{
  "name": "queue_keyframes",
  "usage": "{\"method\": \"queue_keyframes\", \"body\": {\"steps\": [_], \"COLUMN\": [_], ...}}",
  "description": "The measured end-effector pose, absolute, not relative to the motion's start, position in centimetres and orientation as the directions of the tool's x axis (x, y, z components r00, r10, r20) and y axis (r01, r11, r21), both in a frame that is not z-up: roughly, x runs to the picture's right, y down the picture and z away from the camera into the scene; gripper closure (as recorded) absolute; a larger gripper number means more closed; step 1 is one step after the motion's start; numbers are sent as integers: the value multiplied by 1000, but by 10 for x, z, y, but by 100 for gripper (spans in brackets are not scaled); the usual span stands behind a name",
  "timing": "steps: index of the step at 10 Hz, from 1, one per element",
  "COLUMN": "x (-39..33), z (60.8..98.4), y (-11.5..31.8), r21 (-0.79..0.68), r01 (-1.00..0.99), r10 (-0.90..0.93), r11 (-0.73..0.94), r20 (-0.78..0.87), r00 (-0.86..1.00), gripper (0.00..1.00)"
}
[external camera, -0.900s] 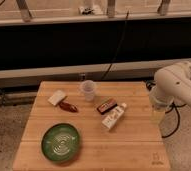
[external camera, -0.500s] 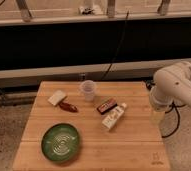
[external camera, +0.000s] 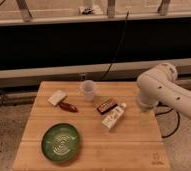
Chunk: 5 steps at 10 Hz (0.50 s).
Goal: Pick up the ceramic bowl
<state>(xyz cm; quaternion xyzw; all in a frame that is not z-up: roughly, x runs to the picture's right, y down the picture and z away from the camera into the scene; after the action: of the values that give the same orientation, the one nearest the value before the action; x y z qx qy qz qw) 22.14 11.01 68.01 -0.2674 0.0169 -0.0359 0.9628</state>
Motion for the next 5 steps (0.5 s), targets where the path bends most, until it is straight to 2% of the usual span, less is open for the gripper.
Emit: {"method": "queue_keyframes", "body": {"steps": [5], "x": [171], "z": [678], "y": [114], "r21": [-498], "r01": [203], "r10": [-210], "r11": [843], "r20": [42], "r00": [977], "gripper": [20]}}
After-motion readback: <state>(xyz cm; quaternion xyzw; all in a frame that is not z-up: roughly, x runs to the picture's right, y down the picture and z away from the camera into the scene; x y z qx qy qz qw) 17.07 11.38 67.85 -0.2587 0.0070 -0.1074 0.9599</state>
